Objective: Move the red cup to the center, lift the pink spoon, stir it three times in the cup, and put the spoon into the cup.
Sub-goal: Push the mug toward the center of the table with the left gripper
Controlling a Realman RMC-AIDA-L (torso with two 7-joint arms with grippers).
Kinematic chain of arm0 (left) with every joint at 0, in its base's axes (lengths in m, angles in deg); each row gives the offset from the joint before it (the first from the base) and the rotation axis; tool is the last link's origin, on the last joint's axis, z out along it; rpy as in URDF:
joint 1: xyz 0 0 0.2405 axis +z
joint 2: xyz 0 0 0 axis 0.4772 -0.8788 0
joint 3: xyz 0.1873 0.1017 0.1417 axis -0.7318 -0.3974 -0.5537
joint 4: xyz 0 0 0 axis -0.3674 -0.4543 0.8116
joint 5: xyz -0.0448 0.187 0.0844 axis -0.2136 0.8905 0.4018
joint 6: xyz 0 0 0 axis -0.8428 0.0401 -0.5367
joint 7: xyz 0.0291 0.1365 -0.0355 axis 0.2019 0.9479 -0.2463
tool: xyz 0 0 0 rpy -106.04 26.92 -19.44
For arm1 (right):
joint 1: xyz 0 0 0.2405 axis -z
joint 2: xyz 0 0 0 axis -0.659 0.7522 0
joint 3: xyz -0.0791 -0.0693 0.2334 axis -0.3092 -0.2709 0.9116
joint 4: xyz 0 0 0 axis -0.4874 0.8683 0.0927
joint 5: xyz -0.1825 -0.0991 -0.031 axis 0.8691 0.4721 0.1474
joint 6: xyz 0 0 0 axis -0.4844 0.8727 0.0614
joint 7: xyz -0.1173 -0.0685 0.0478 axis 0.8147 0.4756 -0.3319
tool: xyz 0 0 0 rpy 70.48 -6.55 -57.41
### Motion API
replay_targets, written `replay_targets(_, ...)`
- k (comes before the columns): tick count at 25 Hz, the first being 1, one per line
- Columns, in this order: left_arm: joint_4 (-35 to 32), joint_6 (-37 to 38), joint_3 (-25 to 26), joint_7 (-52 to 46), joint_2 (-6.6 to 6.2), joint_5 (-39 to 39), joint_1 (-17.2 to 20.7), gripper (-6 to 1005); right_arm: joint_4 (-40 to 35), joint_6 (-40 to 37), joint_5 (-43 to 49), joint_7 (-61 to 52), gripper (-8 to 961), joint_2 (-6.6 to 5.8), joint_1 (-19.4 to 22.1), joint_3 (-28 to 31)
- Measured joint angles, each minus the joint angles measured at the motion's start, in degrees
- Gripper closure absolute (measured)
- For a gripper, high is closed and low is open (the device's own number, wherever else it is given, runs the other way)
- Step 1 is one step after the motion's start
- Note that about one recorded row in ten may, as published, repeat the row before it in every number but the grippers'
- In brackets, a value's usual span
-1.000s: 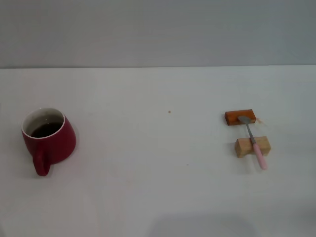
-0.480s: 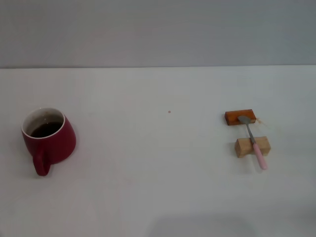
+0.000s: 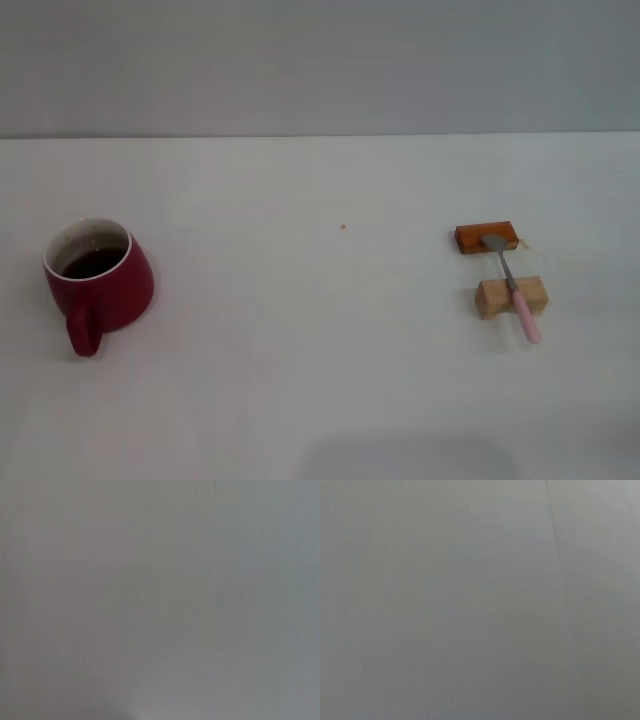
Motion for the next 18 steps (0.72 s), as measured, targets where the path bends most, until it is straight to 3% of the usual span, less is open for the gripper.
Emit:
replay_targets(7, -1.1, 0.7, -4.0, 5.1, -0.53, 3.6, 2.7, 675, -0.1, 0.0, 0.0, 0.1, 268, -0.16, 0.0, 0.0)
replay_targets(12, -1.2, 1.1, -5.0, 10.9, -0.65, 8.9, 3.6, 893, -0.1, 0.0, 0.0, 0.3, 268, -0.17, -0.1, 0.0)
replay_targets(18, -1.2, 1.0, -5.5, 17.2, -0.23, 14.8, 3.3, 1001, -0.1, 0.0, 0.0, 0.7, 268, -0.17, 0.0, 0.0)
